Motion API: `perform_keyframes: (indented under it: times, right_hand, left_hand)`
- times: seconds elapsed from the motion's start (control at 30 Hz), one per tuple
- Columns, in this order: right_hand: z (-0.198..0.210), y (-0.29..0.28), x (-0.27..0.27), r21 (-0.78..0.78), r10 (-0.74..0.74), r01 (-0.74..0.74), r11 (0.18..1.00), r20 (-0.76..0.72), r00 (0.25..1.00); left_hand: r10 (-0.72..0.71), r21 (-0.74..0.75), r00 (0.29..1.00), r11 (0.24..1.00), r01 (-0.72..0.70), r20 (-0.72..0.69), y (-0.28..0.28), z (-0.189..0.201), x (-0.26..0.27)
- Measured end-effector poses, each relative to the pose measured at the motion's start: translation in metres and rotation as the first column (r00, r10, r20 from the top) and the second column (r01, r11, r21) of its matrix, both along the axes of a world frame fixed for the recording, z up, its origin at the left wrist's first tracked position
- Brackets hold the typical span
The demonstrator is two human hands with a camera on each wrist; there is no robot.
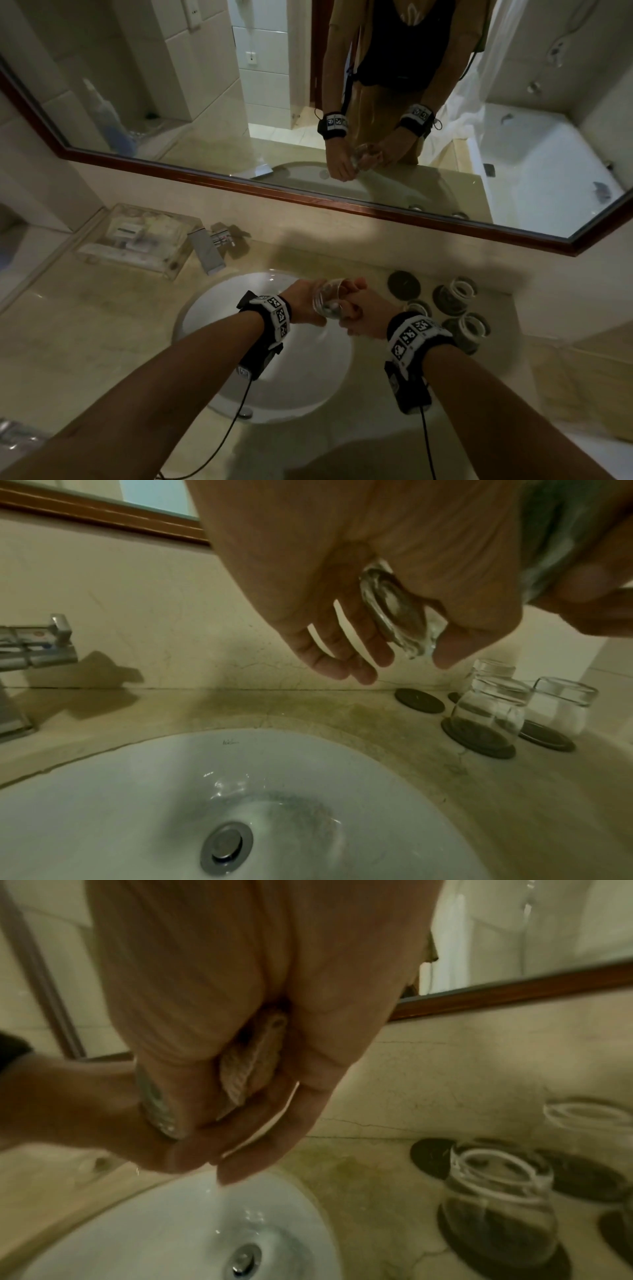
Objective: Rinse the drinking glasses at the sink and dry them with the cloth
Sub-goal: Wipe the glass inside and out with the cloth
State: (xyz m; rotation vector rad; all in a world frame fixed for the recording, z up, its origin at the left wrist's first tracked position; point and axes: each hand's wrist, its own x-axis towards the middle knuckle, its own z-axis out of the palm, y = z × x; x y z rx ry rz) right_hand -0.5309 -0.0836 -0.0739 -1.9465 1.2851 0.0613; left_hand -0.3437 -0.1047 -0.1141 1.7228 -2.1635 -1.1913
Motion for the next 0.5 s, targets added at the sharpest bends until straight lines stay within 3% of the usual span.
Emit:
perform_keyframes:
  times: [0.1, 0.23, 0.33, 0.5]
  right_hand:
    - [0.006, 0.000, 0.002, 0.275, -0.192, 0.153, 0.949, 0.121, 0.974]
    - [0.008, 0.004, 0.003, 0.634, -0.550, 0.306, 0.710, 0.228, 0.803]
    - [-0.003, 0.004, 0.002, 0.726, -0.706, 0.358, 0.587, 0.242, 0.665]
    - [-0.007, 0.008, 0.008, 0.789, -0.838, 0.366, 0.494, 0.320, 0.442]
  left_hand:
    - [-0.042, -0.093, 0.996, 0.994, 0.049, 0.078, -0.001, 0.006, 0.000]
    - [-0.106, -0.240, 0.961, 0.956, 0.170, 0.257, -0.001, 0.013, -0.002]
    - [-0.093, -0.346, 0.941, 0.915, 0.210, 0.324, 0.001, 0.015, -0.004]
    - [-0.032, -0.399, 0.955, 0.904, 0.154, 0.295, 0.004, 0.014, -0.005]
